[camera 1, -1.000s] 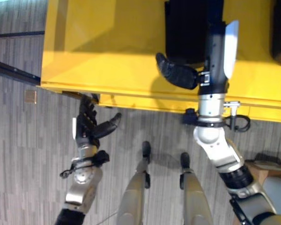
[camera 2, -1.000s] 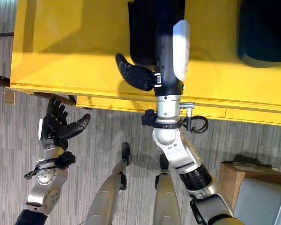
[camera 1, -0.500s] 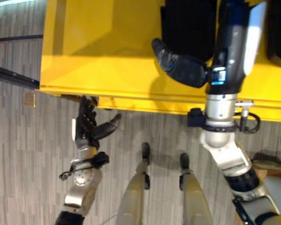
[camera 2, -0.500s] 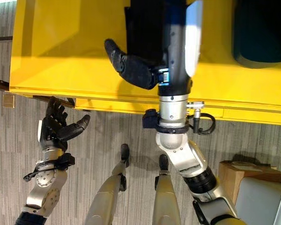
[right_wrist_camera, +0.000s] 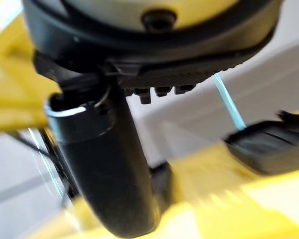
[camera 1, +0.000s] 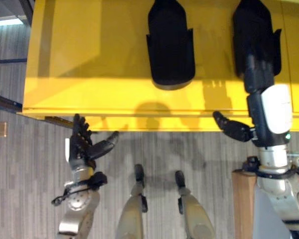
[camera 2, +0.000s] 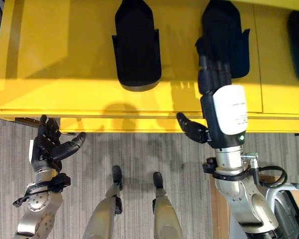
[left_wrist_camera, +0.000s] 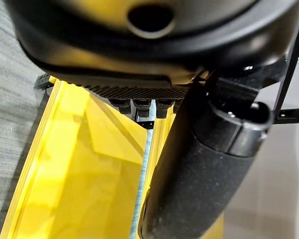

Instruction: Move parts from the plastic box to the shelf.

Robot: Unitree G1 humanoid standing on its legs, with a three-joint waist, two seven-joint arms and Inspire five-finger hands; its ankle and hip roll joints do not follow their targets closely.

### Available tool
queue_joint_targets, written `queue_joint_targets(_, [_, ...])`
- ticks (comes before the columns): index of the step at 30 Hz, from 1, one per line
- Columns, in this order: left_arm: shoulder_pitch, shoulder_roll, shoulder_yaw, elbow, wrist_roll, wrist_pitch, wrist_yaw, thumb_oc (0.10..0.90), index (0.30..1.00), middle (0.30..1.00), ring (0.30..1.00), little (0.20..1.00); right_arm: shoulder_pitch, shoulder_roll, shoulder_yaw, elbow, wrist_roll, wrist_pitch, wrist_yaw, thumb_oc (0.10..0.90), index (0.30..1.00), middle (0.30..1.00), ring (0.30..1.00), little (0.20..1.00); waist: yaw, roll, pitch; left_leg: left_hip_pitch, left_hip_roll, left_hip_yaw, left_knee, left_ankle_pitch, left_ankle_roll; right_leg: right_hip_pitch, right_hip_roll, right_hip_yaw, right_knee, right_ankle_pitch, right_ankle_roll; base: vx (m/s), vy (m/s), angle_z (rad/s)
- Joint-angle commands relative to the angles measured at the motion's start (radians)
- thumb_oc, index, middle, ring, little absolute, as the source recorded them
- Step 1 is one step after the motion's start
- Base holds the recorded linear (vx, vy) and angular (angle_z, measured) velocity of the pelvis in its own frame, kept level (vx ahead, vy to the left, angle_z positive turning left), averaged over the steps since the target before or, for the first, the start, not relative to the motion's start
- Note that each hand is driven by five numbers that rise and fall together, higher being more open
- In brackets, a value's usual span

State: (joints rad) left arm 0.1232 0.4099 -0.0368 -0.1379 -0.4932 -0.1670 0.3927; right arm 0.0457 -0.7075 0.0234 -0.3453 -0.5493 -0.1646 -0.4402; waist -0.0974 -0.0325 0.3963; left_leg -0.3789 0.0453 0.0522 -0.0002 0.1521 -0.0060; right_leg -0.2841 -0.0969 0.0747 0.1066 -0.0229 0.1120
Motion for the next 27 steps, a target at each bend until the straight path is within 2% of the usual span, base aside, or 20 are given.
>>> queue_joint_targets(1, [-0.093, 0.009, -0.001, 0.003, 0.051, -0.087, -0.059, 0.900, 1.000, 1.000, 1.000, 1.000, -0.074, -0.041, 0.042, 0.046, -0.071, -0.006, 0.002, 0.900, 1.000, 1.000, 1.000, 1.000, -0.019, 0.022, -0.127, 0.077, 0.087, 0.059, 0.095, -0.121, -0.078, 0.004, -0.021, 0.034, 0.047, -0.057, 0.008, 0.00, 0.000, 0.00])
queue_joint_targets(8, [-0.111, 0.003, -0.005, 0.049, 0.053, -0.100, -0.059, 0.900, 1.000, 1.000, 1.000, 1.000, -0.069, -0.031, 0.122, 0.215, -0.136, 0.007, 0.017, 0.900, 1.000, 1.000, 1.000, 1.000, -0.025, 0.005, -0.134, 0.083, 0.097, 0.071, 0.122, -0.137, -0.076, 0.008, -0.018, 0.057, 0.042, -0.055, 0.009, 0.01, 0.010, -0.13])
queue_joint_targets(12, [-0.115, -0.002, -0.005, 0.060, 0.054, -0.105, -0.053, 0.900, 1.000, 1.000, 1.000, 1.000, -0.071, -0.020, 0.145, 0.255, -0.150, 0.008, 0.016, 0.900, 1.000, 1.000, 1.000, 1.000, -0.024, 0.003, -0.139, 0.083, 0.097, 0.074, 0.120, -0.137, -0.077, 0.006, -0.018, 0.062, 0.038, -0.051, 0.010, 0.00, 0.004, -0.02])
queue_joint_targets(15, [-0.131, -0.011, -0.016, 0.073, 0.058, -0.108, -0.046, 0.900, 1.000, 1.000, 1.000, 1.000, -0.098, -0.008, 0.207, 0.330, -0.175, 0.023, 0.032, 0.900, 1.000, 1.000, 1.000, 1.000, -0.019, 0.008, -0.140, 0.075, 0.095, 0.073, 0.127, -0.137, -0.080, 0.005, -0.019, 0.060, 0.037, -0.054, 0.009, 0.00, 0.000, -0.08])
queue_joint_targets(27, [-0.152, -0.011, -0.027, 0.076, 0.069, -0.111, -0.025, 0.900, 1.000, 1.000, 1.000, 1.000, -0.183, 0.019, 0.284, 0.353, -0.184, 0.034, 0.027, 0.900, 1.000, 1.000, 1.000, 1.000, -0.007, 0.013, -0.138, 0.064, 0.090, 0.069, 0.132, -0.137, -0.078, 0.002, -0.025, 0.054, 0.031, -0.048, 0.010, 0.00, 0.000, 0.00])
